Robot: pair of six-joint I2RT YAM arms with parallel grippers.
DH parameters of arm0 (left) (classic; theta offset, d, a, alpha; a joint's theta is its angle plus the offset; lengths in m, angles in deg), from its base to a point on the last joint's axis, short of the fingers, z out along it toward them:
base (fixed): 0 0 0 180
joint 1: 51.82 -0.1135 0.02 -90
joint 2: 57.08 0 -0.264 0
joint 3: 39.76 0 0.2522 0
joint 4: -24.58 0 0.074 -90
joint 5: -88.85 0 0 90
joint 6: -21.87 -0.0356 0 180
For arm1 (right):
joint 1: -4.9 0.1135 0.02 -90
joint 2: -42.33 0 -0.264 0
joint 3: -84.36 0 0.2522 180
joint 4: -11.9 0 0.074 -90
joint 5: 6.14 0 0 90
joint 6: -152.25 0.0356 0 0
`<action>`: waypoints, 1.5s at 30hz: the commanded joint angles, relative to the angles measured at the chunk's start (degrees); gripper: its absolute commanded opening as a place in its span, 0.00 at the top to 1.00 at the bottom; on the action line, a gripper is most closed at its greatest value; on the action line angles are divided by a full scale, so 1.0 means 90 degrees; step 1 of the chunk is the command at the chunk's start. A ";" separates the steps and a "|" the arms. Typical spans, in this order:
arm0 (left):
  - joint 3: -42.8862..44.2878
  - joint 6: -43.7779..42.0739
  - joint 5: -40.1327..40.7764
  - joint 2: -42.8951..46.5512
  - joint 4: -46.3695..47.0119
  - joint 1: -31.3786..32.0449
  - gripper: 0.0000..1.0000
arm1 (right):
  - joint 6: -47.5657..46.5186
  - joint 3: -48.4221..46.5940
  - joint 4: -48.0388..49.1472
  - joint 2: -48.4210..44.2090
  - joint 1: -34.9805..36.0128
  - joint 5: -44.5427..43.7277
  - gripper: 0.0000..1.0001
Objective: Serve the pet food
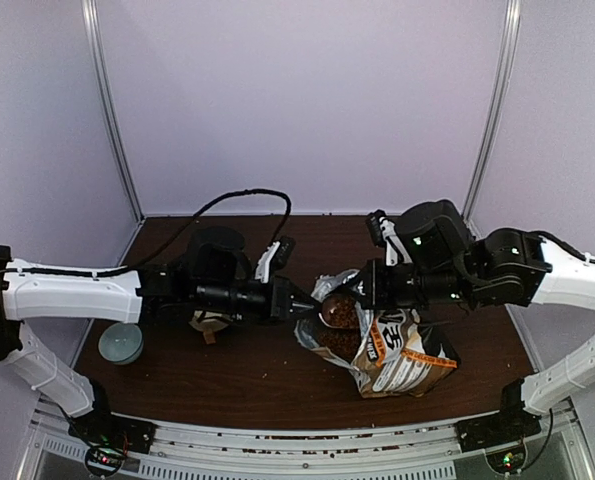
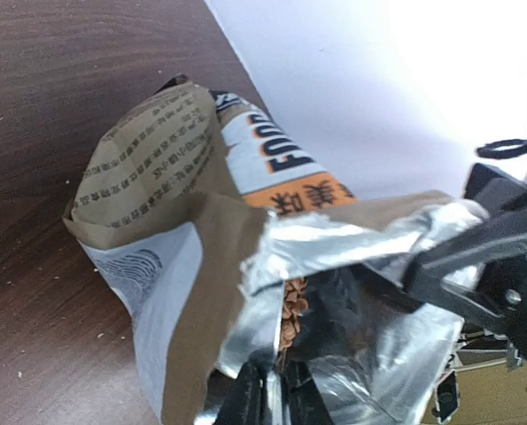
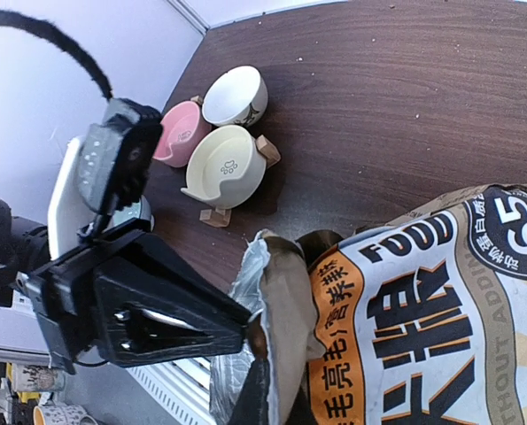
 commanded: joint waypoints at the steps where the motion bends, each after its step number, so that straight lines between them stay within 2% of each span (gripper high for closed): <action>1: -0.0109 0.0398 -0.0194 0.0637 0.0751 -0.0186 1.00 | 0.0185 0.0185 0.0078 -0.0619 -0.0081 -0.0439 1.00; 6: -0.0235 0.0549 -0.0314 0.0971 0.0595 -0.0236 1.00 | 0.0245 0.0265 -0.0010 -0.0863 -0.0193 -0.0503 1.00; 21: -0.0944 0.1107 -0.0558 0.1406 0.1325 -0.0344 1.00 | 0.0272 0.0011 -0.0156 -0.0834 -0.0276 -0.0661 1.00; 32: -0.1750 0.1903 -0.0884 0.2027 0.2369 -0.0578 1.00 | 0.0335 -0.0030 -0.0210 -0.0948 -0.0289 -0.0773 1.00; 37: -0.1539 0.1415 -0.0803 0.2452 0.1264 -0.0642 1.00 | 0.0326 -0.0034 -0.0224 -0.0970 -0.0289 -0.0783 1.00; 45: -0.1677 0.1950 -0.1037 0.2350 0.2120 -0.0634 1.00 | 0.0323 -0.0116 -0.0222 -0.0901 -0.0289 -0.0804 1.00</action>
